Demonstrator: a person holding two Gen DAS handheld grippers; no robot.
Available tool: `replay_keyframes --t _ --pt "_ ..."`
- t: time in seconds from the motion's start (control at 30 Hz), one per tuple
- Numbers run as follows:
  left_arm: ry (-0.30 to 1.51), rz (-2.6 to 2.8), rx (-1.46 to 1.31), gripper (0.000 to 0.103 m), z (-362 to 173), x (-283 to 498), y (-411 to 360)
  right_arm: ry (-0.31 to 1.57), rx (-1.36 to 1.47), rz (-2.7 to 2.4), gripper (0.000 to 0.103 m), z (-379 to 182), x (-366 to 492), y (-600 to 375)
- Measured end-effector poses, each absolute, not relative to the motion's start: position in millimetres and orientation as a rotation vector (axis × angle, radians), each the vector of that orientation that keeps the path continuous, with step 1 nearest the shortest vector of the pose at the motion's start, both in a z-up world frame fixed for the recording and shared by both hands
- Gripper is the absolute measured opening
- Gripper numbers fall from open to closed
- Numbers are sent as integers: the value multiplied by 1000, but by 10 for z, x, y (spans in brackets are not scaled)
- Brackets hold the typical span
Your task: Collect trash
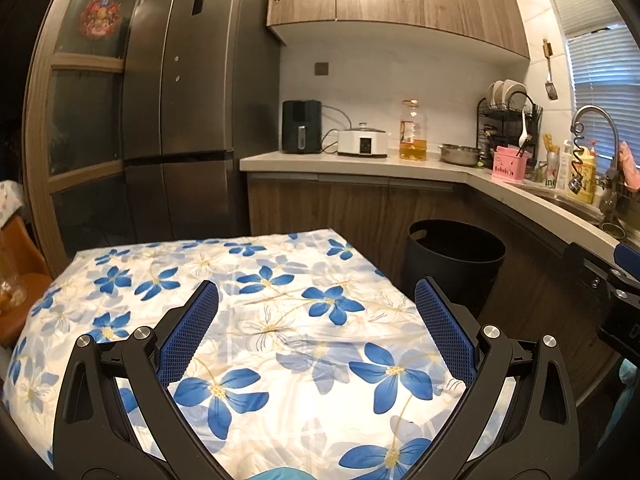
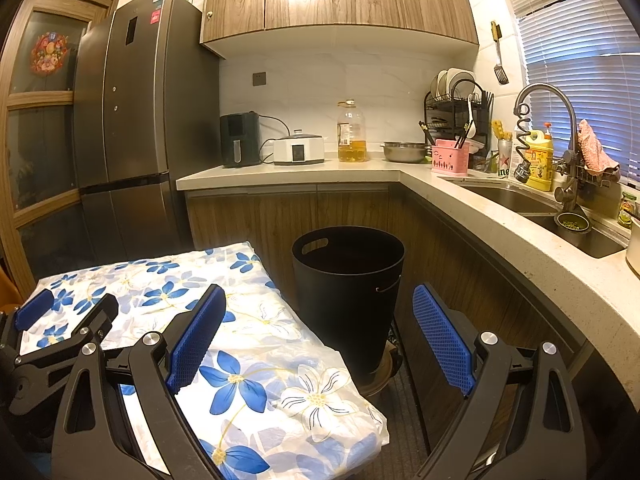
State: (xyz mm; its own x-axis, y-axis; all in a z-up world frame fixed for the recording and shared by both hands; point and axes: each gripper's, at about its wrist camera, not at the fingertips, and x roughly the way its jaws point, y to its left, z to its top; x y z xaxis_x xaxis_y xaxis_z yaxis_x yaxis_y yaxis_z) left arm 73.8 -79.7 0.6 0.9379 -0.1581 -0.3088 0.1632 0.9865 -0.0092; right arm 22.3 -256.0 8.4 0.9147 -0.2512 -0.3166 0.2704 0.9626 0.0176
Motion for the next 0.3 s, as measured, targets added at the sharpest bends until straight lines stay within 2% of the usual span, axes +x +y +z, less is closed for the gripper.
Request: replay_keyframes --t 0.3 --pt "318 -162 2 97 21 730 -790 312 66 -271 91 83 211 -2570"
